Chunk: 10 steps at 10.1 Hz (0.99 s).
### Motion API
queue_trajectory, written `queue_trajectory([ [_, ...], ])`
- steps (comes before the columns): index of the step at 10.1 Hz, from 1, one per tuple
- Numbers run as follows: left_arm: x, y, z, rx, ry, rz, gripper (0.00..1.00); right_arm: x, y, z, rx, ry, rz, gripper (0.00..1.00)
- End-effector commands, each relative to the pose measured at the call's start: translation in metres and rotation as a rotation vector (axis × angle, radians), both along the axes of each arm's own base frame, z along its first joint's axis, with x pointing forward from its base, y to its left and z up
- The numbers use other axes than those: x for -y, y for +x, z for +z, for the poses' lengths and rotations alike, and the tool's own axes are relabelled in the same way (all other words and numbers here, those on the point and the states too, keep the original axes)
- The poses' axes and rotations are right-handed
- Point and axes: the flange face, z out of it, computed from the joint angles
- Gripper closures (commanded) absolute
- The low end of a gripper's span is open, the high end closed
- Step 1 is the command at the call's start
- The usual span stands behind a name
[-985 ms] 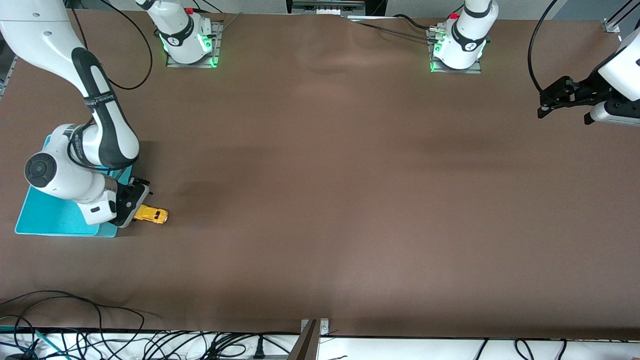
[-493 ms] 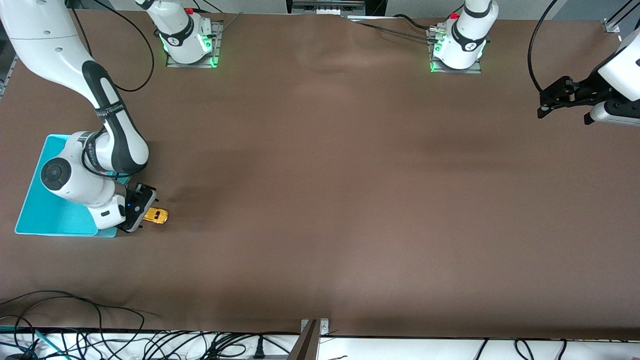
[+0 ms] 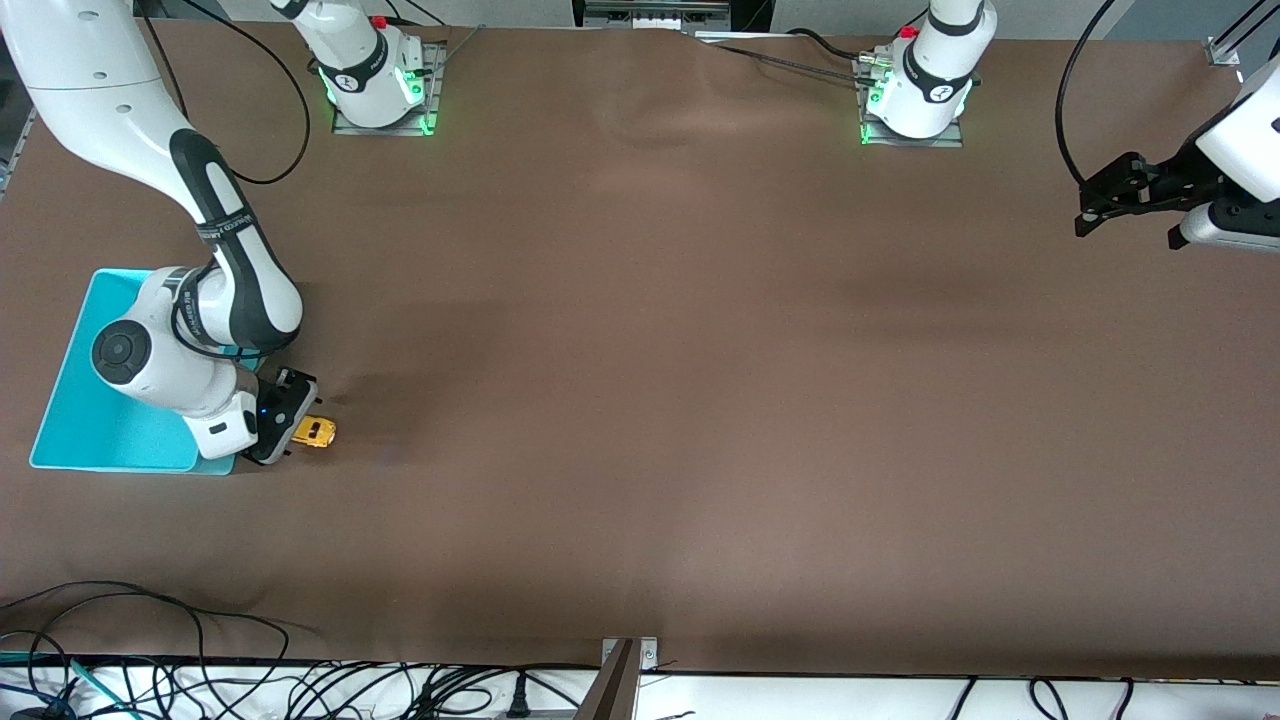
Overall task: Wind up and store yellow beetle car
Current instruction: 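Close the right gripper on the yellow car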
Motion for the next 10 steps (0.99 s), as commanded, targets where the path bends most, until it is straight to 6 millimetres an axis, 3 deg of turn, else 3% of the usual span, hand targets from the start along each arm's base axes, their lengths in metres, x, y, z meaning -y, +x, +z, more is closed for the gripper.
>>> queue_trajectory([
  [1,0.001,-0.007,0.003,0.008,0.027,0.003,0.00,0.000,0.003,-0.007,-0.003,0.013,0.012,0.35],
  [2,0.001,-0.006,0.002,0.006,0.027,0.003,0.00,0.000,0.003,-0.010,-0.006,0.013,0.016,0.60],
  [3,0.001,-0.006,0.002,0.006,0.027,0.003,0.00,0.000,0.003,-0.010,-0.006,0.010,0.022,0.95],
  [4,0.001,-0.006,0.002,0.004,0.027,0.003,0.00,0.000,0.004,-0.008,-0.003,0.010,0.020,1.00],
  [6,0.001,-0.006,0.002,0.004,0.027,0.003,0.00,0.000,0.014,0.005,0.011,0.009,0.019,1.00],
  [10,-0.001,-0.006,0.001,0.003,0.026,0.005,0.00,-0.009,0.038,0.059,-0.083,0.017,0.029,1.00],
])
